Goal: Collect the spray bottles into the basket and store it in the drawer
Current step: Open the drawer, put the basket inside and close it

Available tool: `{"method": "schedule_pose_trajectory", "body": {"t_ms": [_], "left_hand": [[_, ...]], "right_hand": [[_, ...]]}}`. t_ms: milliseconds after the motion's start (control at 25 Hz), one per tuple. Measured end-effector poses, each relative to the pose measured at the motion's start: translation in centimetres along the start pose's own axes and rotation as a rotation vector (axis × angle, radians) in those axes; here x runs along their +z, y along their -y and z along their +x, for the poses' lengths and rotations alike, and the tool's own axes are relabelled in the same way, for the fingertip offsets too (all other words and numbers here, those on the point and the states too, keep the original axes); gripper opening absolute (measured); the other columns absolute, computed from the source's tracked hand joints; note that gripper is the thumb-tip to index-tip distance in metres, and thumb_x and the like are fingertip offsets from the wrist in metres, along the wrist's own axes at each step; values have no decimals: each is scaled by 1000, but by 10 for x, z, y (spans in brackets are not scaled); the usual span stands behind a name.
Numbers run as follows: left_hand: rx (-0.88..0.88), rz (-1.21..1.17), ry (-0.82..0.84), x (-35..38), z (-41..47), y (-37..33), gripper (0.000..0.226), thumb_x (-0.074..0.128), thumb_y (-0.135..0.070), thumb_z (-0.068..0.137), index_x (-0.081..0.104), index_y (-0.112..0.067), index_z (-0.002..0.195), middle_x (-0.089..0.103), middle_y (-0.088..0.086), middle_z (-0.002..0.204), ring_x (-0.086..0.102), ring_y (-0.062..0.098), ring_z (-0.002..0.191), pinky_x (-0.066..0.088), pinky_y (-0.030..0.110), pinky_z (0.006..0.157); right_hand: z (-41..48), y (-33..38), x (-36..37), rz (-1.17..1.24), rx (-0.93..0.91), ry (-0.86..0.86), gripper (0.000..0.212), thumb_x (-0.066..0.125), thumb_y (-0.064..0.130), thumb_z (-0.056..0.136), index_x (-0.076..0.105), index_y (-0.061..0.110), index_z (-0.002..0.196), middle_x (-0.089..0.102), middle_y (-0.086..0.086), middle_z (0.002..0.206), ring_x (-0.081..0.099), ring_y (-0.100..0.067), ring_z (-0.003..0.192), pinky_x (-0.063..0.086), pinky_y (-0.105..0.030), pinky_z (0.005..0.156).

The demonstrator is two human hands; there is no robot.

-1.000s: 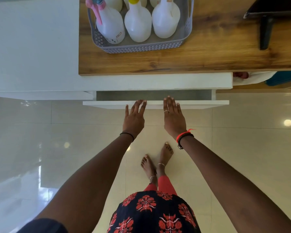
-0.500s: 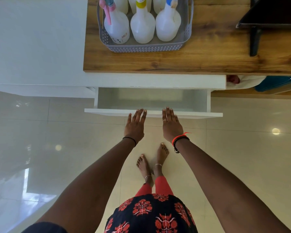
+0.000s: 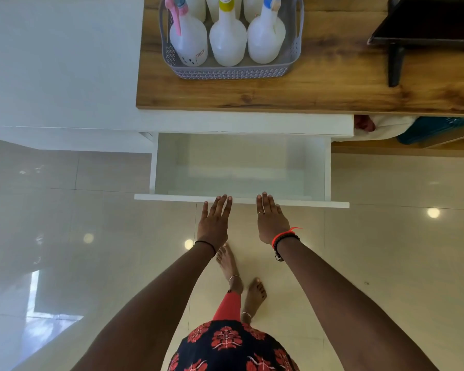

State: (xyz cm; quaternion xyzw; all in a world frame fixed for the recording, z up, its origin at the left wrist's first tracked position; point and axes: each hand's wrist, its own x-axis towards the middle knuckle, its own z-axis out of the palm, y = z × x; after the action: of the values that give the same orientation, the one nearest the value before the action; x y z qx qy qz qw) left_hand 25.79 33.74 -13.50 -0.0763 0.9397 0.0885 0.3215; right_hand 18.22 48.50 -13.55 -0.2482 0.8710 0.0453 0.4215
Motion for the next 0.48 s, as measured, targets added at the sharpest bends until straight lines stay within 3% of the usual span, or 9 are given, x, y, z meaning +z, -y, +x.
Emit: {"method": "schedule_pose_trajectory", "body": {"t_ms": [280,480], "left_hand": [[-2,3,31,11,-21,-4,77,39,-2,91,-6,-13,153,-1,6,163,0,20,151,1,49,122],[-10,-29,34,15,-35,-5,73,43,-2,90,8,-14,153,16,6,159,17,19,149,7,52,122]], "right_hand": [[-19,4,13,-20,-10,45,75,35,2,94,-14,4,151,-16,-15,161,-8,-29,151,5,-39,123],[-29,5,15,-48,-35,99,65,29,3,97,-6,2,152,-6,-16,162,0,-28,151,7,-38,123]]}}
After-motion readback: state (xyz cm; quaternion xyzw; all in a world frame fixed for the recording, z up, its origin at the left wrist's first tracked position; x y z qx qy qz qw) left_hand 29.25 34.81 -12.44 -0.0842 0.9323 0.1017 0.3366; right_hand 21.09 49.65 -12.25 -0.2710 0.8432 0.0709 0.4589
